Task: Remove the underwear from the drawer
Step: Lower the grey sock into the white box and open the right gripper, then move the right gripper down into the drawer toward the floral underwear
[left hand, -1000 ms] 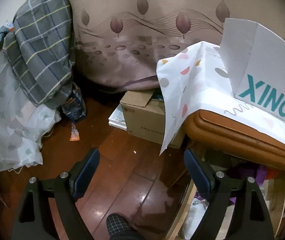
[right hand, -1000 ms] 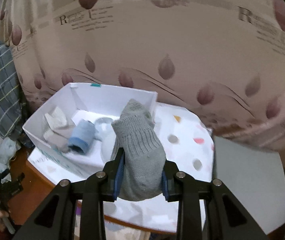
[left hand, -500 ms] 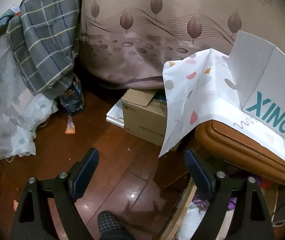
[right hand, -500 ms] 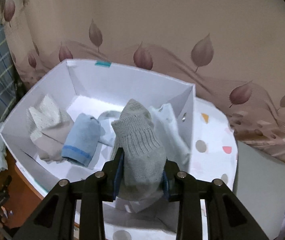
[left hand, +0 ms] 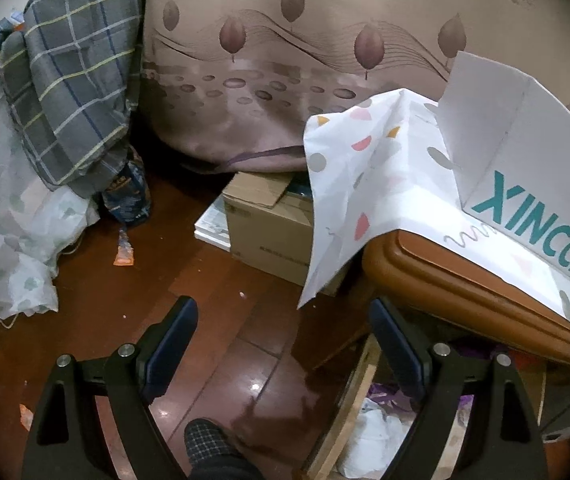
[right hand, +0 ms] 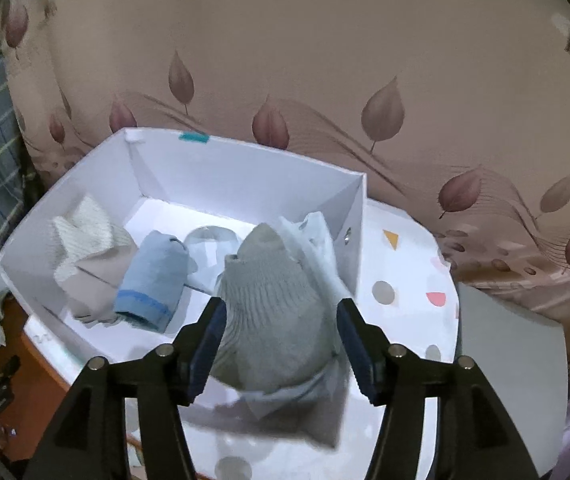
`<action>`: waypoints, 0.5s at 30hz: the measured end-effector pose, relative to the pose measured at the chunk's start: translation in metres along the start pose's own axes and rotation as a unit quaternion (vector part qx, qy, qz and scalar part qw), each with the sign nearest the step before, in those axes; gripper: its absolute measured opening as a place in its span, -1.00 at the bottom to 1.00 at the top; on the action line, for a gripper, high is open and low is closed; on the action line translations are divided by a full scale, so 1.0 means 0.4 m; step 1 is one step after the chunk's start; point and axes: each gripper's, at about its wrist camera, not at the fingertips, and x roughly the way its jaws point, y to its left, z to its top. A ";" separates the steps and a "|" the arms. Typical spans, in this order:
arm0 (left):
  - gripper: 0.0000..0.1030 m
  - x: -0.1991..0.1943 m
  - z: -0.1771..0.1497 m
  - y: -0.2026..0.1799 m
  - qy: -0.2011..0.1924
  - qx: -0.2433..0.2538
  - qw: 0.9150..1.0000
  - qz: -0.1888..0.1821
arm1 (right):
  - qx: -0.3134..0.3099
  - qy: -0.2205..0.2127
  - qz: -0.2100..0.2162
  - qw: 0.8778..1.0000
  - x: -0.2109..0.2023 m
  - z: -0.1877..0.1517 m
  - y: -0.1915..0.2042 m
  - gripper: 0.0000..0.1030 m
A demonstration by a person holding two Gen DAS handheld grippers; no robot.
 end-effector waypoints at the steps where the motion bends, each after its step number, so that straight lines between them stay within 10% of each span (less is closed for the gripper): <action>1: 0.67 0.000 -0.001 -0.002 0.001 0.001 1.000 0.000 | -0.001 -0.007 0.004 1.000 -0.024 -0.007 -0.003 0.26; 15: 0.68 -0.002 -0.005 -0.007 0.004 0.005 1.000 0.003 | -0.136 0.001 0.092 0.986 -0.171 -0.415 0.073 0.32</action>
